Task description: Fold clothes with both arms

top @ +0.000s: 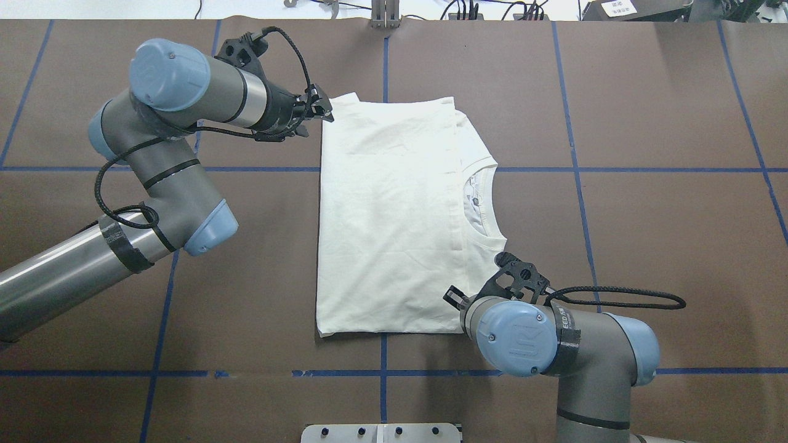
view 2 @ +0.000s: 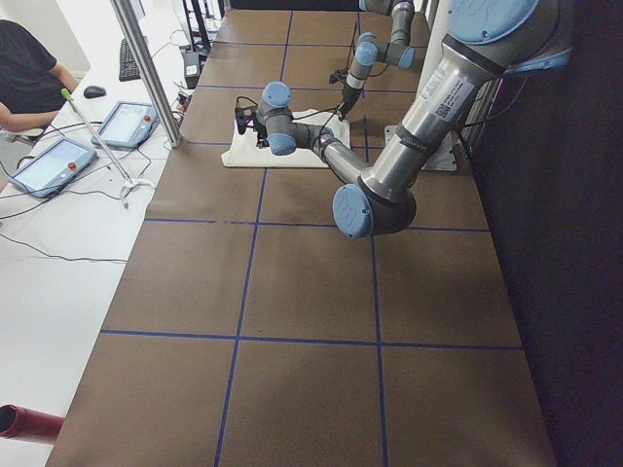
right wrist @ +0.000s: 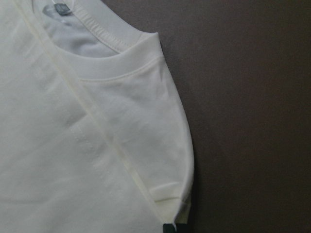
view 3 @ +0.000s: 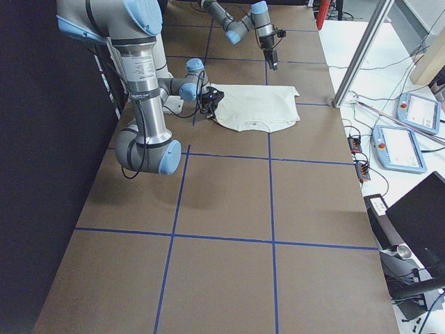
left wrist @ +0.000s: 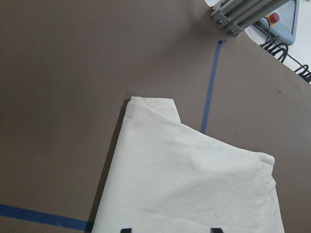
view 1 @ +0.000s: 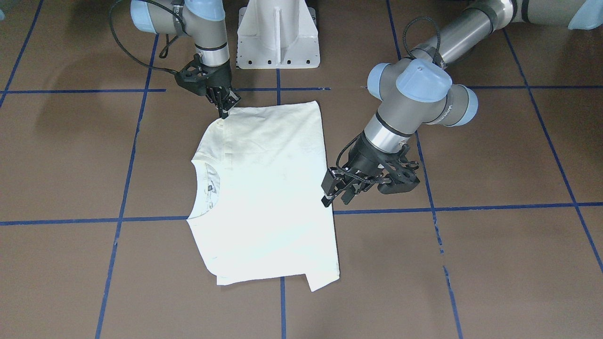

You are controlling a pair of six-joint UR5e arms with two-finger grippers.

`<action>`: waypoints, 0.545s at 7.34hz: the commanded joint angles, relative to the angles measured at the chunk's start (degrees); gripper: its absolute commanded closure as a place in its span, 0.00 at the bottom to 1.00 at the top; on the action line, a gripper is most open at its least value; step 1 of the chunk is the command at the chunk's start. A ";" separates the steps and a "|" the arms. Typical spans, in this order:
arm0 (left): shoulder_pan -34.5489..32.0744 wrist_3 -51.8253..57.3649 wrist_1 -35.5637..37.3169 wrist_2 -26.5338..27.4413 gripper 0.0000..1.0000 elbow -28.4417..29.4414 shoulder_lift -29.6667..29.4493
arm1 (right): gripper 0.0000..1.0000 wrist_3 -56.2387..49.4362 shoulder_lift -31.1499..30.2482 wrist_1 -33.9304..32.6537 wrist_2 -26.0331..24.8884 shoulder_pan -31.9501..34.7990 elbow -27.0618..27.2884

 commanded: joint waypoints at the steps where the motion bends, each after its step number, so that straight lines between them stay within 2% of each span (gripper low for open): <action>1: 0.59 -2.10 0.73 0.11 0.38 -0.56 0.57 | 1.00 0.32 -1.08 -1.03 1.73 0.13 3.77; 2: 3.72 -9.25 3.52 0.72 0.38 -4.65 1.62 | 1.00 0.14 -2.22 -1.38 2.09 0.14 4.93; 4: 14.69 -13.69 12.04 9.99 0.38 -17.64 6.79 | 1.00 -0.04 -2.49 -1.30 2.62 0.14 5.73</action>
